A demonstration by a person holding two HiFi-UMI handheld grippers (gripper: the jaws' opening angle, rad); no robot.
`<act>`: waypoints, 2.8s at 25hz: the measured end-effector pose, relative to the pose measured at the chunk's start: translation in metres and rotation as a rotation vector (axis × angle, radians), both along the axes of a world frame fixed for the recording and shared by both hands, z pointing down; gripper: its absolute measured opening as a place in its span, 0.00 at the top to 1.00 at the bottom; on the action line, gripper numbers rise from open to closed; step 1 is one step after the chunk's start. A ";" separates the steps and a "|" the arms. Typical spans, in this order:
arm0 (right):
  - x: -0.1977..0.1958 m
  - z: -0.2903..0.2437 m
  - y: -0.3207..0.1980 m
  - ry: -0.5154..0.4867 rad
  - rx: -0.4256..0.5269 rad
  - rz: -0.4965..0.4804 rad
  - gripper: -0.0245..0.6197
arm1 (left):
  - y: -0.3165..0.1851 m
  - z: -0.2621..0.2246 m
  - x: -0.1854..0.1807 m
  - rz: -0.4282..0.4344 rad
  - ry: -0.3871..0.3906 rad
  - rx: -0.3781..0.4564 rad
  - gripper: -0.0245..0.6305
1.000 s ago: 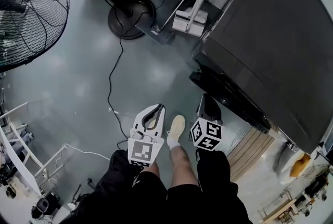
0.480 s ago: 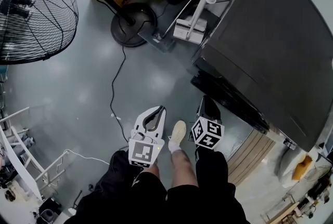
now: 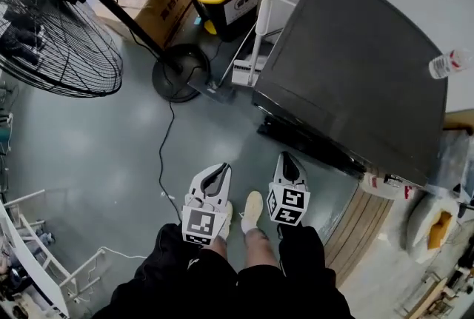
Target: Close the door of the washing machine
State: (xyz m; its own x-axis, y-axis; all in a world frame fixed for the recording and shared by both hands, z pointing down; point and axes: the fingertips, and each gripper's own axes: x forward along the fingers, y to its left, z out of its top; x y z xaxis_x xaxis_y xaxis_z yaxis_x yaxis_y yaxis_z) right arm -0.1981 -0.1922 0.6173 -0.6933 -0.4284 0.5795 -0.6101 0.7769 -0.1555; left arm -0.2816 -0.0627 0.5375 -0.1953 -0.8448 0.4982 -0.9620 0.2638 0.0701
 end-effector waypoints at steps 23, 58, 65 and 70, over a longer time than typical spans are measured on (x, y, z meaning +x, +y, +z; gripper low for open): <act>0.147 -0.376 0.085 -0.258 0.290 0.125 0.94 | 0.053 -0.335 0.114 0.194 -0.187 0.334 0.91; 0.227 -0.452 0.203 -0.253 0.460 0.250 0.94 | 0.139 -0.384 0.172 0.378 -0.171 0.396 0.91; 0.234 -0.452 0.206 -0.258 0.459 0.261 0.94 | 0.141 -0.382 0.178 0.391 -0.182 0.388 0.91; 0.235 -0.453 0.209 -0.262 0.462 0.265 0.94 | 0.143 -0.382 0.180 0.398 -0.183 0.386 0.91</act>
State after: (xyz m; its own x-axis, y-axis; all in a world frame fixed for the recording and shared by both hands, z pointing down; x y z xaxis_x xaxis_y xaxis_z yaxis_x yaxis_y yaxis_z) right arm 0.0372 0.0164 0.1640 -0.6228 -0.7737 0.1161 -0.7796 0.6262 -0.0090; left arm -0.1013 0.0801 0.1559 0.1204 -0.9844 0.1280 -0.9874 -0.1321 -0.0873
